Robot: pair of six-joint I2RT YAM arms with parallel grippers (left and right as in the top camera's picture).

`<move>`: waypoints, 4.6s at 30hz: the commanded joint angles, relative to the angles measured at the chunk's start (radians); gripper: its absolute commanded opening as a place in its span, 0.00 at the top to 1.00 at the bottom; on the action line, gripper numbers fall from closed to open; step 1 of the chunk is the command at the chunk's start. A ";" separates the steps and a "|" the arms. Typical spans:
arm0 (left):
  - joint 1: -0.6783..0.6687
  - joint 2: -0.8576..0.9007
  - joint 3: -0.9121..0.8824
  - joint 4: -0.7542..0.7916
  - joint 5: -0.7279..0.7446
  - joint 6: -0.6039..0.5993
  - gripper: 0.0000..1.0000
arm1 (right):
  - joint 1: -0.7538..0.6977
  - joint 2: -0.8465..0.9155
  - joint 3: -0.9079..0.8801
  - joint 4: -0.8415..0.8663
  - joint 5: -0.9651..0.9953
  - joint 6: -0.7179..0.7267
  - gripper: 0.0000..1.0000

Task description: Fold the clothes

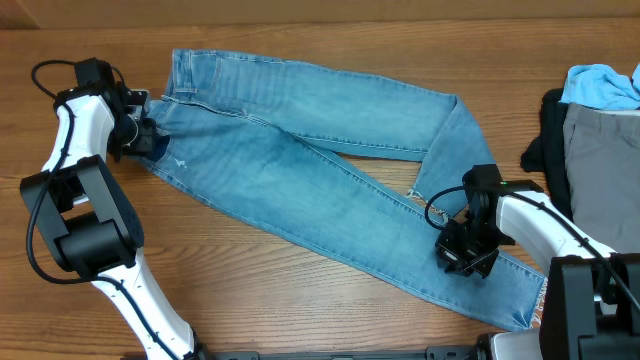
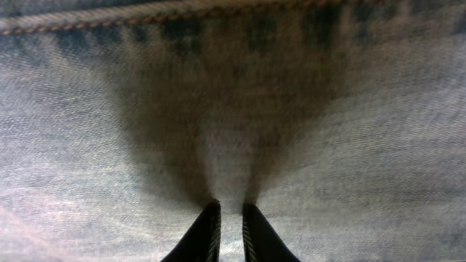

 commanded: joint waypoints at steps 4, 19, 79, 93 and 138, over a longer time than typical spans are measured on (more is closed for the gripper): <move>0.061 0.002 -0.007 -0.050 -0.166 -0.224 0.69 | -0.045 0.003 -0.008 0.017 0.073 0.022 0.96; 0.166 0.002 -0.007 -0.271 -0.060 -0.344 0.67 | -0.127 0.280 0.101 0.159 0.027 -0.105 0.96; 0.101 -0.166 0.227 -0.431 0.247 -0.322 0.79 | -0.179 0.351 0.934 -0.425 -0.268 -0.587 0.67; 0.064 -0.151 -0.164 -0.046 0.236 -0.300 0.64 | 0.133 0.351 0.927 -0.215 -0.051 -0.522 0.52; 0.064 -0.150 -0.357 0.179 0.077 -0.339 0.40 | 0.356 0.489 0.698 0.179 0.301 -0.351 0.50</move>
